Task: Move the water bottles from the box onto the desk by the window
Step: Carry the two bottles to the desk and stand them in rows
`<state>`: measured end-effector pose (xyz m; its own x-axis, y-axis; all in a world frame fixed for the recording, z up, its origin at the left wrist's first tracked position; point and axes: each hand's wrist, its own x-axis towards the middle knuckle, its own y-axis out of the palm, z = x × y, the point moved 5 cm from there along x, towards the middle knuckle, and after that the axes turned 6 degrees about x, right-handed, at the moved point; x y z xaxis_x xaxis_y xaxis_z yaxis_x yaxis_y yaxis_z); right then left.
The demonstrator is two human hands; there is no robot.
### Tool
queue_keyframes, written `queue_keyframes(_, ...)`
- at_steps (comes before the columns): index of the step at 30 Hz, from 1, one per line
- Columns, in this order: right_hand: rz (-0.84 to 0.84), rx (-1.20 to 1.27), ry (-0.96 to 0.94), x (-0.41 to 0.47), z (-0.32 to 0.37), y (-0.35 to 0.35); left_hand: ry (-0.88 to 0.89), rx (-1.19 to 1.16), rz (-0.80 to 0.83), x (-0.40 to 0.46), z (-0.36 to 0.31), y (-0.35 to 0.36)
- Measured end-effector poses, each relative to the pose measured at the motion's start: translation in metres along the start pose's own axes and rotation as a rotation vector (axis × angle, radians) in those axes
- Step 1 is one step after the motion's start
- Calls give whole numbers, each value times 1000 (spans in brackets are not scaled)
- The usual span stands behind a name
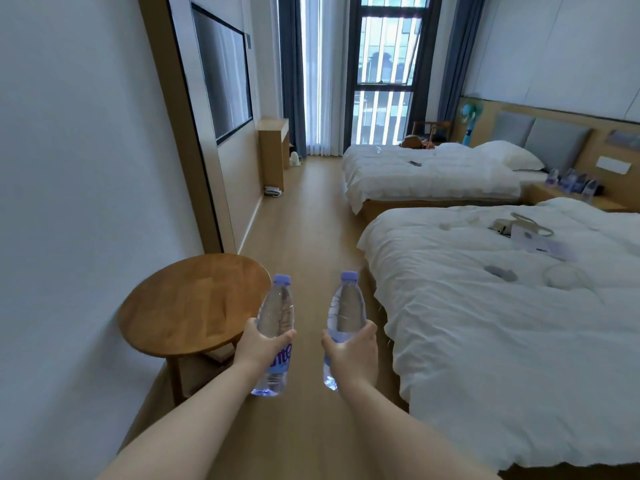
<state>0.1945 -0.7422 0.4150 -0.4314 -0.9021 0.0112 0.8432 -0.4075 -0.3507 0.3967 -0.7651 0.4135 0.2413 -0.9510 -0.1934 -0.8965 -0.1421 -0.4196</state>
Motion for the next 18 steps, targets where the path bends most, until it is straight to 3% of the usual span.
queue_keyframes(18, 1, 14, -23, 325, 52, 205, -35, 31, -10, 361, -85, 18)
